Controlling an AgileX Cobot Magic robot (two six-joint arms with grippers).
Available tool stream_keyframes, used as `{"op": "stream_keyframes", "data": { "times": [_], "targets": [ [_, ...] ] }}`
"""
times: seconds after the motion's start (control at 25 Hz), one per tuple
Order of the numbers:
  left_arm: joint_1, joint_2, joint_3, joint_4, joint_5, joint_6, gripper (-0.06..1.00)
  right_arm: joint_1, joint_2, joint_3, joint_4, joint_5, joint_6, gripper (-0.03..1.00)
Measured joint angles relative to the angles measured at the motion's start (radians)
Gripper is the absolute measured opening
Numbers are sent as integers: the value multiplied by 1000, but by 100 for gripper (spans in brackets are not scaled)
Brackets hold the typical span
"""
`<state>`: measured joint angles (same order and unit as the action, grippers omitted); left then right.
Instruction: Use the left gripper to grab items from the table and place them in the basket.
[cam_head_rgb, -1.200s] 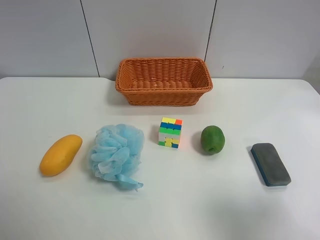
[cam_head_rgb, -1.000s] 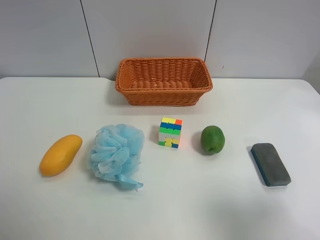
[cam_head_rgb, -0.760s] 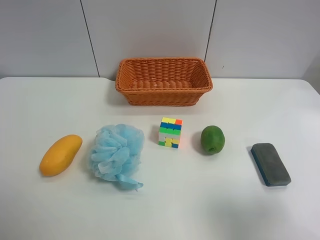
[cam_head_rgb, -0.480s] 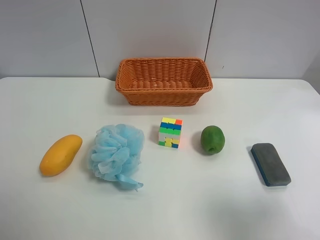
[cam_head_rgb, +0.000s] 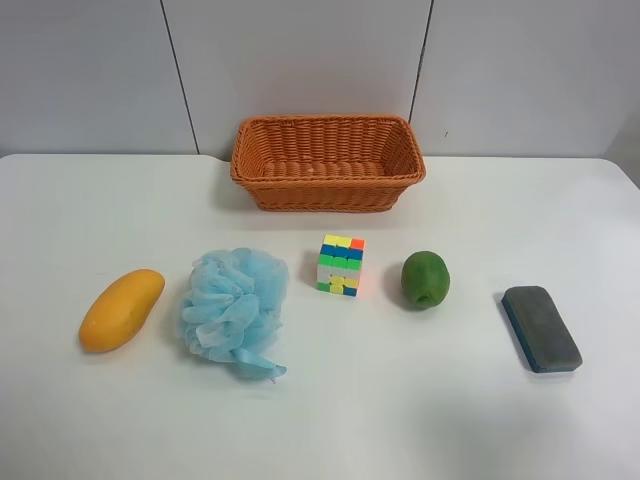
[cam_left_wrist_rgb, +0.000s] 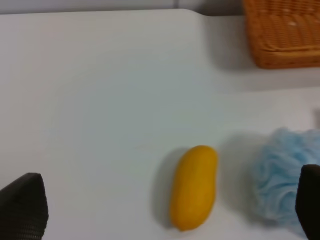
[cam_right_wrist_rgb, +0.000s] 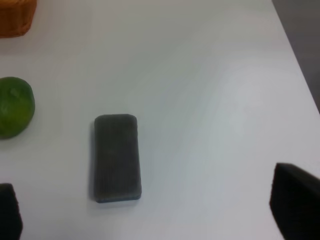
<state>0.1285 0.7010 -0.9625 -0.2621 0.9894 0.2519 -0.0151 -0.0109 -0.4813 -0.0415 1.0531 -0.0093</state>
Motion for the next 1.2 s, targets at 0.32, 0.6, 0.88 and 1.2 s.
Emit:
{"op": "stream_keyframes", "data": {
  "times": [0.32, 0.6, 0.88, 1.2],
  "targets": [
    [-164, 284, -47, -109, -47, 93, 99, 0, 0, 0, 0, 0, 0, 99],
    [-474, 518, -47, 33, -130, -57, 99, 0, 0, 0, 0, 0, 0, 99],
    [-627, 765, -47, 60, -209, -74, 99, 0, 0, 0, 0, 0, 0, 99],
    [-689, 985, -47, 45, -341, -26, 99, 0, 0, 0, 0, 0, 0, 99]
  ]
}}
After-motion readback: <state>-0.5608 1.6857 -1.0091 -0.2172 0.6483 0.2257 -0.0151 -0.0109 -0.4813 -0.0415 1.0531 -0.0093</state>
